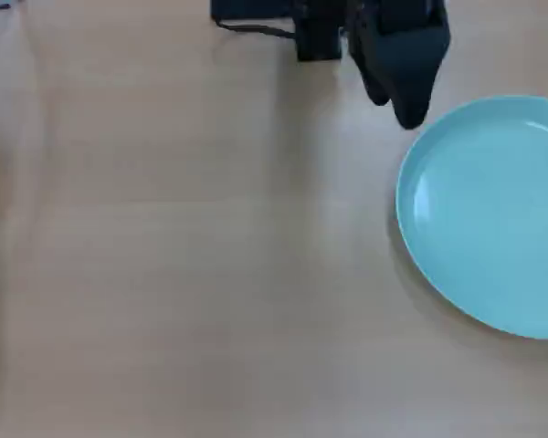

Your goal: Move the green bowl from right to left

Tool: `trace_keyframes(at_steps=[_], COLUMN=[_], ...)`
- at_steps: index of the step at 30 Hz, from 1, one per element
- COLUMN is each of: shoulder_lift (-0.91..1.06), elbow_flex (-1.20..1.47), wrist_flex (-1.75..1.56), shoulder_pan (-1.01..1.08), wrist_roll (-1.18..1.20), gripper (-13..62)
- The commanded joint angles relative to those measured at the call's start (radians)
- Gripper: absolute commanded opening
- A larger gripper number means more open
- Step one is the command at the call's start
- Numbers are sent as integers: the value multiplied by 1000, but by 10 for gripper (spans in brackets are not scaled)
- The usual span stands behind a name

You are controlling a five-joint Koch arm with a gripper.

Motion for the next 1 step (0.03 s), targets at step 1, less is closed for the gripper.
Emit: trace_keyframes(at_steps=[1], shoulder_lift=[38], elbow_flex=[-52], wrist_flex=[-14], shoulder_pan=[18], wrist_roll=[-15], gripper=[308])
